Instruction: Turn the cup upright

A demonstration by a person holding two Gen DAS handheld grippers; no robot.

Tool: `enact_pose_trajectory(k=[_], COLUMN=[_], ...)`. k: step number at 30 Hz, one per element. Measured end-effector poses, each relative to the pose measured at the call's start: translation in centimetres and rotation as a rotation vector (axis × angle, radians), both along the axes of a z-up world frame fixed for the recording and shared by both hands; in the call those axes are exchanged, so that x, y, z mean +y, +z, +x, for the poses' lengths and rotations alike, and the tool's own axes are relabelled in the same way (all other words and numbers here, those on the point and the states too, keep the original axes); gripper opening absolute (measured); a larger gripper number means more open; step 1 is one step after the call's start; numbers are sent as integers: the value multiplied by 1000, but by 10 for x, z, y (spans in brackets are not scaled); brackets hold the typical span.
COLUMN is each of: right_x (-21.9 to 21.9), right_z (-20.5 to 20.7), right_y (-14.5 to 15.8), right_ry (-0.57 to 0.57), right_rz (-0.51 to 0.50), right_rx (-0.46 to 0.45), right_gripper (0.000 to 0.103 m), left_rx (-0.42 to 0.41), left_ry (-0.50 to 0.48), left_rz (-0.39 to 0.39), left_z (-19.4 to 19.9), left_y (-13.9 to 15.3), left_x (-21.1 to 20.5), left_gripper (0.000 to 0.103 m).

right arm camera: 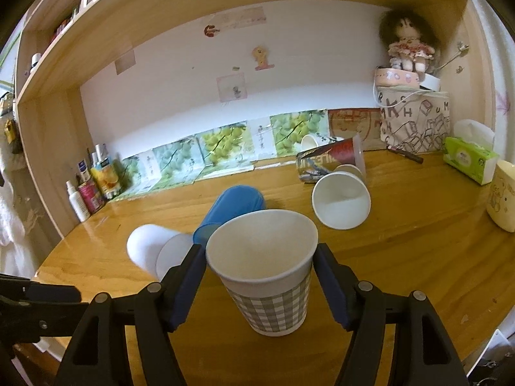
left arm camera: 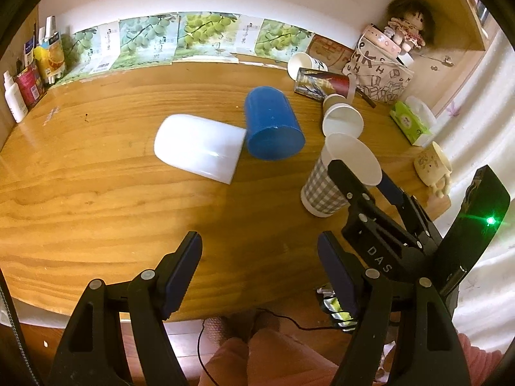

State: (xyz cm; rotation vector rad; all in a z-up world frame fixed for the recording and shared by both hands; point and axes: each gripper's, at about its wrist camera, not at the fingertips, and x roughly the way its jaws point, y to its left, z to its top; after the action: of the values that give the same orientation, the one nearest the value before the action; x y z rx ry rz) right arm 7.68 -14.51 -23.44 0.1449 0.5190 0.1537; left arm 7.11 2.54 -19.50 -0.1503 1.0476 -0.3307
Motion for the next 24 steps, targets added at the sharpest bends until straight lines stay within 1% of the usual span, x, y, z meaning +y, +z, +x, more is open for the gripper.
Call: enact_pose_trajectory(k=[8,10,12,14,16,19,24], right_x=[-3,-6,-8,-12,-16,-22,-33], right_z=[-3,-5,-5,-6,-9,-17,-32], right_y=[1,0,1,2,4,9,27], right_ry=[77,87,100,122,135,152,189], right_rz=[-32,-37,-47,-36,-35,-58,-71], right_rx=[42,54,82,117,139,177,267], right_gripper=[72,76,78,79,80,81,81], left_rx=[26,35,50,63,58,40,37], left_ry=[40,57,89,124,143,176,194], left_rz=[-1,-1,-17,-25,-21,-12,-6], left_z=[-10,-12,-13,-16,-20,-30,-44], left_y=[-4,-4,-6,-5,-2,4,16], left_x=[-15,-17,-16,-14,-14,-17,-28], left_gripper=[78,78,78,78,78,78,78])
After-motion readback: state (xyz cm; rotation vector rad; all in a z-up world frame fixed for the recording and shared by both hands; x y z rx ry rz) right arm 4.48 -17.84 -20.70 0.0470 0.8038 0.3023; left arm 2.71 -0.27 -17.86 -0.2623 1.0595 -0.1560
